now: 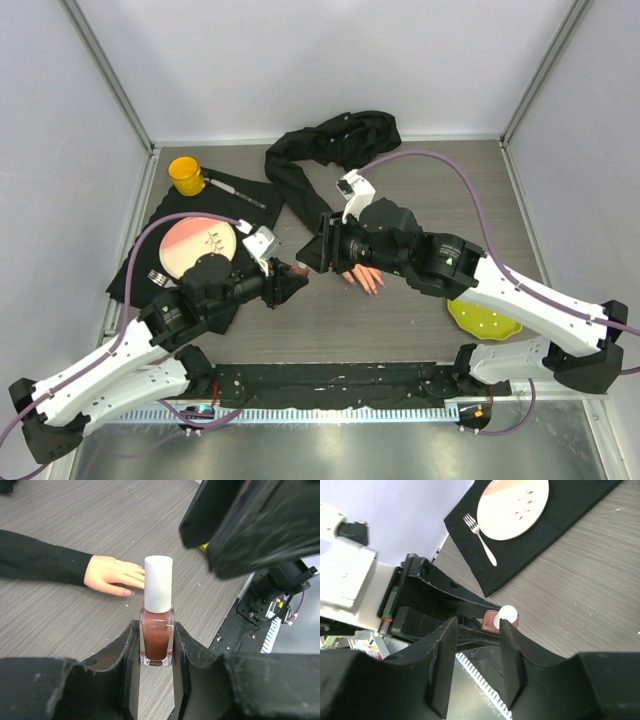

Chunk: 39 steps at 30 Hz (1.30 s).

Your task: Paint the nails

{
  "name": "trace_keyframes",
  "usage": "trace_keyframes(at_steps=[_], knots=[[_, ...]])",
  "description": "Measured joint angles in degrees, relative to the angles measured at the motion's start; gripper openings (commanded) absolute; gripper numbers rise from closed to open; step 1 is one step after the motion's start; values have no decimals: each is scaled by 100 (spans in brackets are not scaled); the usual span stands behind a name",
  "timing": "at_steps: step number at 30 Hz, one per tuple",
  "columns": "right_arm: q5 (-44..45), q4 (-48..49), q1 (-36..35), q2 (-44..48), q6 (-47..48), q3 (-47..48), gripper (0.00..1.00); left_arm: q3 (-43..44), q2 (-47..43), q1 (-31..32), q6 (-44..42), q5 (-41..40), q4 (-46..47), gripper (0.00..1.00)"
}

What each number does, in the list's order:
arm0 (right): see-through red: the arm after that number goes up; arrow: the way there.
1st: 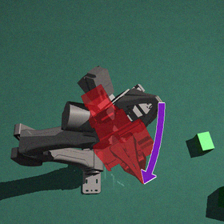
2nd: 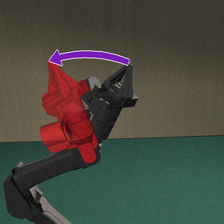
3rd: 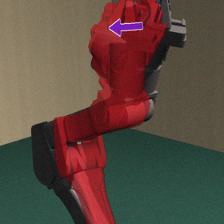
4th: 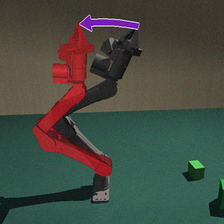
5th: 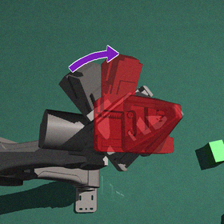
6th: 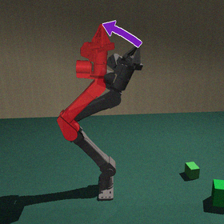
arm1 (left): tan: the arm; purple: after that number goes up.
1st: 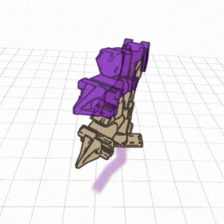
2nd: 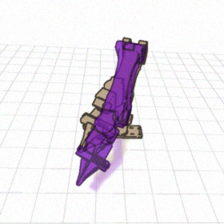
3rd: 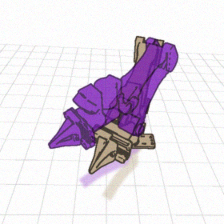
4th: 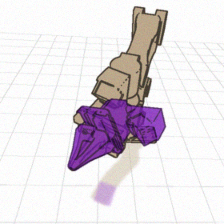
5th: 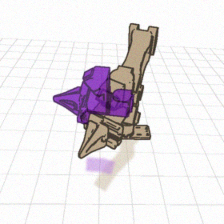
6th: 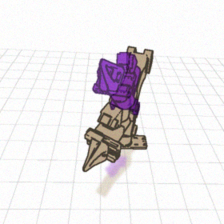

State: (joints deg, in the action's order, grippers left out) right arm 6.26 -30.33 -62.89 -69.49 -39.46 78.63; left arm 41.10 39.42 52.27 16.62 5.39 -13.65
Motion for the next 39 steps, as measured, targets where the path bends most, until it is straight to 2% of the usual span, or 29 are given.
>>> trace_keyframes(at_steps=[11,21,24,25,27,28,34,39], knots=[[66,-7,0,-190,-39,-66,46,-22,-153,22,-15,-20,-15,0],[-20,105,0,-385,-199,-129,41,-24,-181,33,-17,2,4,0],[-72,188,0,-387,-249,-164,33,-28,-190,48,-17,24,7,0],[-81,203,0,-387,-254,-177,24,-37,-210,48,-17,33,7,0],[-98,229,9,-387,-247,-208,13,-57,-262,48,-15,63,9,0],[-136,251,33,-385,-262,-236,2,-68,-302,48,-15,68,-2,0],[-789,649,144,-315,26,-501,1,-107,-560,20,101,240,-214,0],[-2511,2020,273,157,772,-1384,1,-103,-955,11,483,1113,-476,0]])
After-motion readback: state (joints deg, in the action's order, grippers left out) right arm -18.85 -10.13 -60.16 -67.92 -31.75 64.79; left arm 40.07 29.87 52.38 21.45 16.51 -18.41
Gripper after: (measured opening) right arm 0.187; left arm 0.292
